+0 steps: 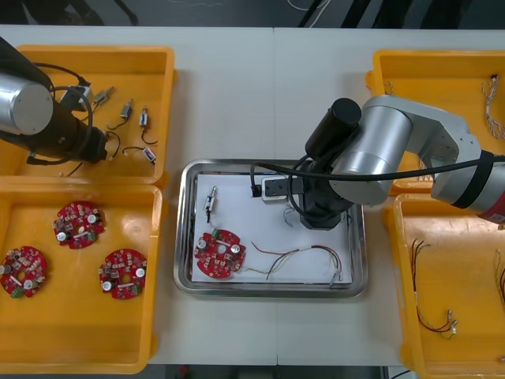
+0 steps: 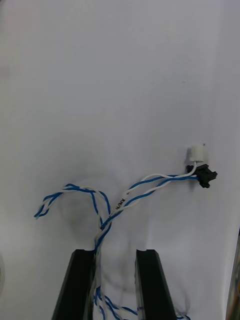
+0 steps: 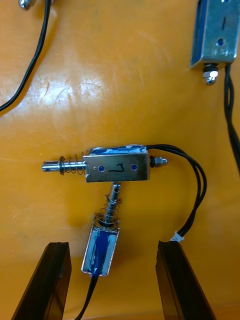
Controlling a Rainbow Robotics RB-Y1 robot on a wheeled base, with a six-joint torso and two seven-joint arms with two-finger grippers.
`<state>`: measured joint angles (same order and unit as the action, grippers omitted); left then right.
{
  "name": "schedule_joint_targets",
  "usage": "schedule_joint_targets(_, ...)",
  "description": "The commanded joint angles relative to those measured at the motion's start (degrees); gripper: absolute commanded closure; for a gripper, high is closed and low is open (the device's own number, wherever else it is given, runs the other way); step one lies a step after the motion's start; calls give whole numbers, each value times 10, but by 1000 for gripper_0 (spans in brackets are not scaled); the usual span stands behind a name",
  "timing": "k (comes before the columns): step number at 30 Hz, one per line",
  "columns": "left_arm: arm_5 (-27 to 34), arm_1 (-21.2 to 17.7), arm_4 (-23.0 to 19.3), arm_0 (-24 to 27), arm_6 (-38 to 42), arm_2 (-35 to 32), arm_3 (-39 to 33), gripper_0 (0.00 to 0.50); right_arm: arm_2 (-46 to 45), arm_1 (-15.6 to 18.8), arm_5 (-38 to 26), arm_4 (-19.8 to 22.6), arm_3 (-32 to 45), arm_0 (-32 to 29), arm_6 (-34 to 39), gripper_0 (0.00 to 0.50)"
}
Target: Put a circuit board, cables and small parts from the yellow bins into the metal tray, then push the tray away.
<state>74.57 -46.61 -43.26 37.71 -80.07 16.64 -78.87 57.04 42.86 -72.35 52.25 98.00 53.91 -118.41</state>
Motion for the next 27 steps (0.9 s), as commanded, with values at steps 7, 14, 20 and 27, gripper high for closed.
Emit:
schedule_joint_targets(7, -26, -27, -8, -7, -69, 16, 16, 0, 3, -9, 0, -1, 3, 22, -19, 0)
schedule_joint_targets(14, -31, -27, -8, -7, -69, 20, 21, 0, -15, -9, -11, 6, 10, 22, -13, 0)
schedule_joint_targets(20, -43, -27, -9, -15, -71, 21, 22, 76, -71, -9, -89, 25, 35, 22, -4, 0)
schedule_joint_targets(27, -43, -27, -9, -15, -77, 21, 22, 500, -141, -9, -181, 79, 48, 22, 6, 0)
